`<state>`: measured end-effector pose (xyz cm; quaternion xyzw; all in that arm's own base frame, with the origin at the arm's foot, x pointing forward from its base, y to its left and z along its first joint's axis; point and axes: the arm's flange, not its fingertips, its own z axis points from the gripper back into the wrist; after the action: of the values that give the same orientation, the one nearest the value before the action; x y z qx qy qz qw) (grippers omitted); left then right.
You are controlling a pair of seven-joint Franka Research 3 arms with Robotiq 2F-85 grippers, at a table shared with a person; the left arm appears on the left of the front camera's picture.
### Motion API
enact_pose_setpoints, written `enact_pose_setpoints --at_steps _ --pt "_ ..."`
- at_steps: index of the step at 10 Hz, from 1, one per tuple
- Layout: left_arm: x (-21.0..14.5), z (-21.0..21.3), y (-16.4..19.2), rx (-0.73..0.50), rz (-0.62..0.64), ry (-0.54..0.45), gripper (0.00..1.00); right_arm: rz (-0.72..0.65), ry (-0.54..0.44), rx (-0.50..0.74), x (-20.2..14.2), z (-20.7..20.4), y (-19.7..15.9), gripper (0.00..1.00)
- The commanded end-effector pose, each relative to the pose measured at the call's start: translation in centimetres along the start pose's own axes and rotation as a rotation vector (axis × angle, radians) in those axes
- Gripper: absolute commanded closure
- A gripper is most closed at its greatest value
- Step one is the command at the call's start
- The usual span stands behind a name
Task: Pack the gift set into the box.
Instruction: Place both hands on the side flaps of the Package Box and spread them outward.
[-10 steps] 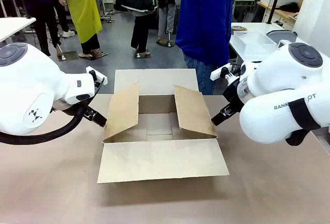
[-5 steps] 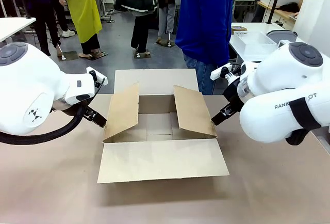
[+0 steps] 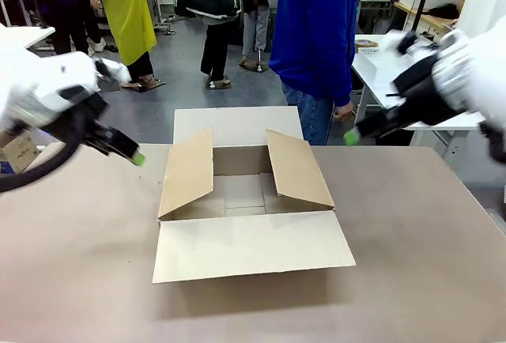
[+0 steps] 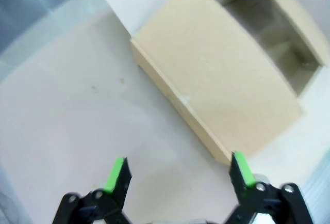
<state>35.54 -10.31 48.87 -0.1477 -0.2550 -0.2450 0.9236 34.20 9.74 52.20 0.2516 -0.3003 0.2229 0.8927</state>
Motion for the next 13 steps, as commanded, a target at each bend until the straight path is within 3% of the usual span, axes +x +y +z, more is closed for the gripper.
enact_pose_setpoints --at_steps 1,2,3,4,5,7,8,9,10,13 --pt "-1.7 4.4 2.5 -0.2 0.145 -0.004 0.0 -0.245 -0.08 0.205 -3.3 4.6 -4.5 0.0" --pt "-2.9 6.1 5.0 -0.416 0.233 -0.031 0.0 -0.425 -0.127 0.268 -5.0 6.2 -7.5 0.0" --pt "-4.5 7.4 8.9 -0.627 0.396 -0.093 0.0 -0.556 -0.159 0.328 -7.4 7.5 -10.8 0.0" --pt "-7.2 8.2 14.1 -0.784 0.646 -0.275 0.0 -0.687 -0.186 0.397 -10.4 8.1 -14.6 0.0" --pt "-10.6 8.3 18.3 -0.88 0.82 -0.446 0.0 -0.775 -0.213 0.437 -13.4 8.4 -17.5 0.0" --pt "-16.9 6.3 23.4 -0.975 1.15 -0.758 0.0 -0.878 -0.418 0.523 -19.8 9.6 -21.1 0.0" --pt "-18.3 5.2 23.9 -0.938 1.298 -0.808 0.0 -0.92 -0.446 0.504 -21.7 9.8 -21.8 0.0" --pt "-18.2 4.5 23.1 -0.832 1.31 -0.768 0.0 -0.928 -0.493 0.403 -22.7 10.3 -21.8 0.0" --pt "-20.4 7.8 24.0 -0.805 0.905 -0.453 0.0 -0.937 -0.395 0.486 -20.0 12.2 -24.2 0.0" --pt "-20.4 7.8 24.0 -0.805 0.905 -0.453 0.0 -0.937 -0.395 0.486 -20.0 12.2 -24.2 0.0"
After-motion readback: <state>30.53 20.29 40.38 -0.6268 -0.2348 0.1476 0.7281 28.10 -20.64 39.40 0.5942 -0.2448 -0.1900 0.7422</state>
